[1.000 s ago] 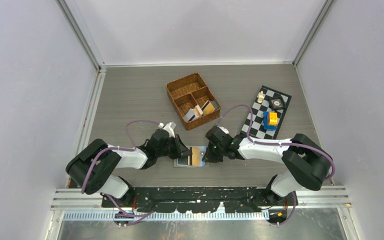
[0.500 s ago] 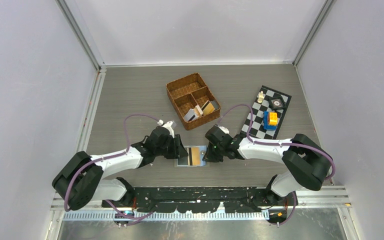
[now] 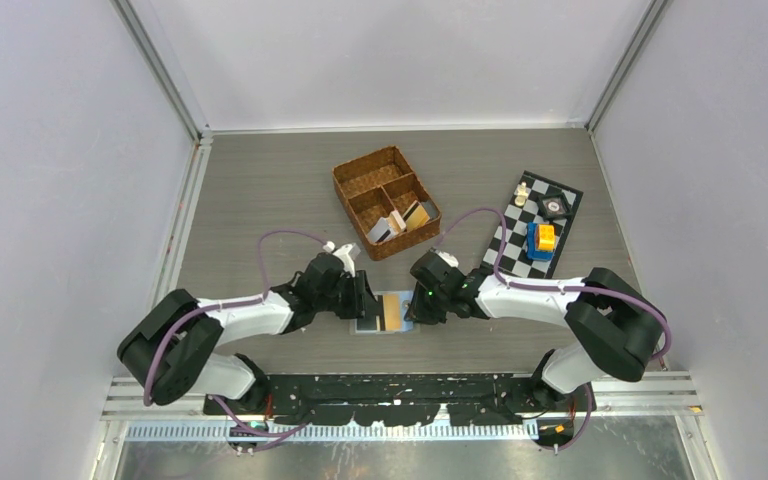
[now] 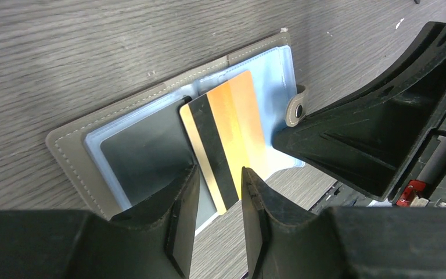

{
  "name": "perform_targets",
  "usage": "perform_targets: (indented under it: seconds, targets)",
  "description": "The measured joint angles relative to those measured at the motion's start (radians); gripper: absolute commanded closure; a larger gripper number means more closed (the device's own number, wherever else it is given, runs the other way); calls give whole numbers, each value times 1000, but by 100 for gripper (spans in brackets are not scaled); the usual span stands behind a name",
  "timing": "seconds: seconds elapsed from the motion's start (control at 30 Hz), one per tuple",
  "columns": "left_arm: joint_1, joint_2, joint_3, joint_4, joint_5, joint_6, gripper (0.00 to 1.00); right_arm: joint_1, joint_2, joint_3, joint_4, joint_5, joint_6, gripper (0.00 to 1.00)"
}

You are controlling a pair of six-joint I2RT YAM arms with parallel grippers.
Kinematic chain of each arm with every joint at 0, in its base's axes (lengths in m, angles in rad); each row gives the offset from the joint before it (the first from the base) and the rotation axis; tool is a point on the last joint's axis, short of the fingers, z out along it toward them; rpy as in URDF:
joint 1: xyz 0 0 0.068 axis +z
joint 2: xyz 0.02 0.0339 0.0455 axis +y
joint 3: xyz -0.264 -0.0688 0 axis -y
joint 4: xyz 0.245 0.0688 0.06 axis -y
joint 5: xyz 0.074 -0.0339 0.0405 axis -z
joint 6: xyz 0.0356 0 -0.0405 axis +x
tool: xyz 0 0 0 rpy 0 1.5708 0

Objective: Put the credit cards into the card holder
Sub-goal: Insert the credit card into the card holder.

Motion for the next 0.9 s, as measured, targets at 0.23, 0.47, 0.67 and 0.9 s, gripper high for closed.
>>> perform_targets:
  seconds: [0.23, 0.47, 0.67, 0.9]
  targets:
    - [-24, 65, 7, 74, 22, -25, 69, 0, -2, 0, 0, 2, 0, 78]
    - [-56, 103, 38, 82, 6, -29, 70, 0, -4, 0, -5, 8, 0, 78]
    - [-79, 119, 53, 86, -21, -37, 70, 0, -8, 0, -16, 11, 0, 78]
    - [-92, 140, 61, 113, -29, -56, 71, -1, -20, -2, -38, 23, 0, 76]
